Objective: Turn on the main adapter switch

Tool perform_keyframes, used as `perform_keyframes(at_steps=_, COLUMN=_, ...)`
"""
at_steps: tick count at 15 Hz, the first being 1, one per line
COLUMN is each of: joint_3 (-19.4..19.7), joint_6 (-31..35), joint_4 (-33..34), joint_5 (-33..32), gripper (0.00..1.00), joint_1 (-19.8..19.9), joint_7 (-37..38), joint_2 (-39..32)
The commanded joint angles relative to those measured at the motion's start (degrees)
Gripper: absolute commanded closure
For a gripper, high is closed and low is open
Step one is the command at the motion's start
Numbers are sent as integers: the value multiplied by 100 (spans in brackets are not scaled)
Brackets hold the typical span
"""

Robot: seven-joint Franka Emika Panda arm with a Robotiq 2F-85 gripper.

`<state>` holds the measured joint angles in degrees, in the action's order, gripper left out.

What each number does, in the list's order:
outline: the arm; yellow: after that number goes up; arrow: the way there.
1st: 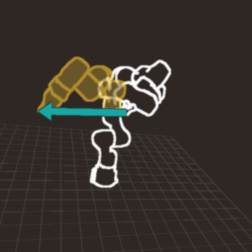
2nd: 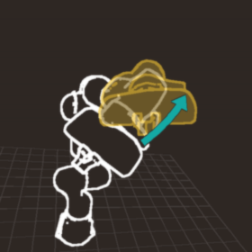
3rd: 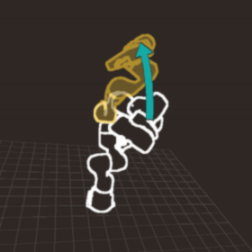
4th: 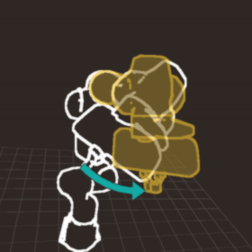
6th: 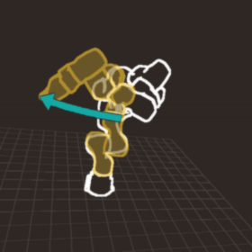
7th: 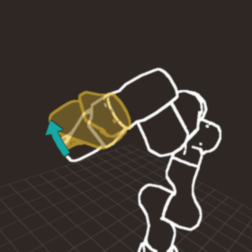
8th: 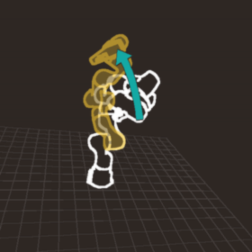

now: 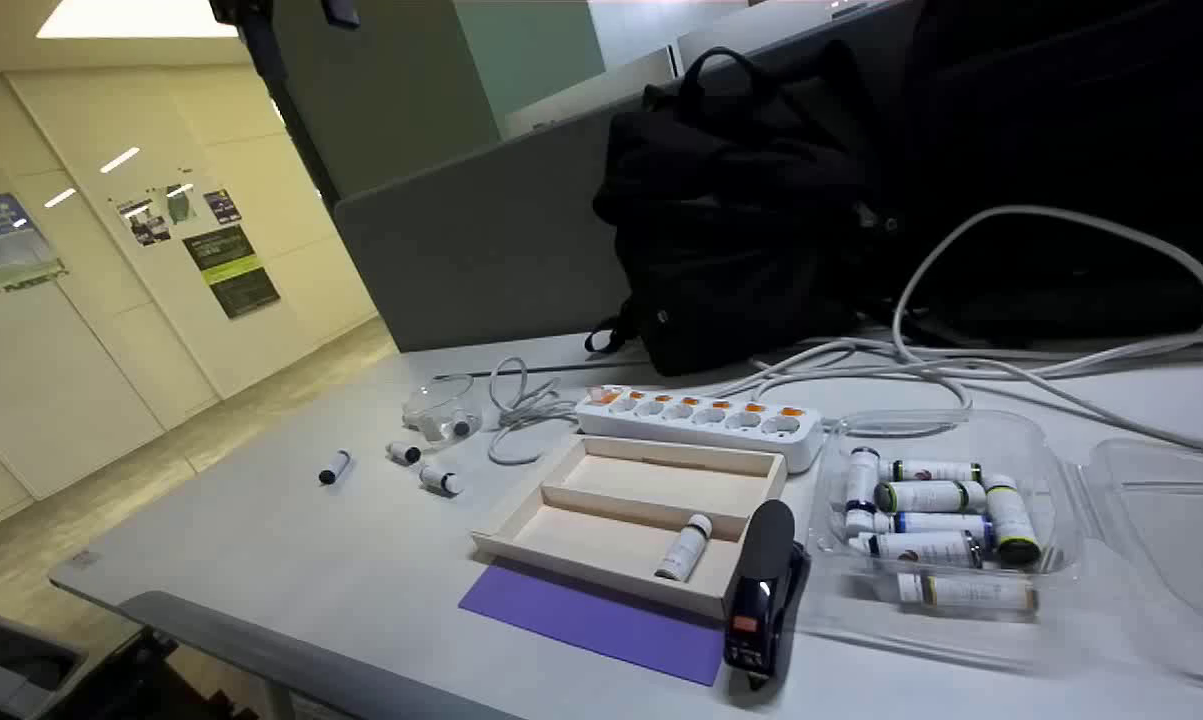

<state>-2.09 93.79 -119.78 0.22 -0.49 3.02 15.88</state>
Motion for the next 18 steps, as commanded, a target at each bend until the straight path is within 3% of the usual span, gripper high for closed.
perform_keyframes(at_steps=1, joint_3=16, joint_6=-6, joint_4=15, joint_5=-5, gripper=0, joint_1=-18, joint_7=3, joint_2=-8)
perform_keyframes(at_steps=11, joint_3=16, joint_6=-4, joint_4=18, joint_5=-5, gripper=0, joint_1=-18, joint_7=3, joint_2=-5)
perform_keyframes(at_steps=18, joint_3=2, joint_6=3019, joint_4=318, joint_5=67, gripper=0, joint_1=-133, joint_7=-575, joint_2=-1528)
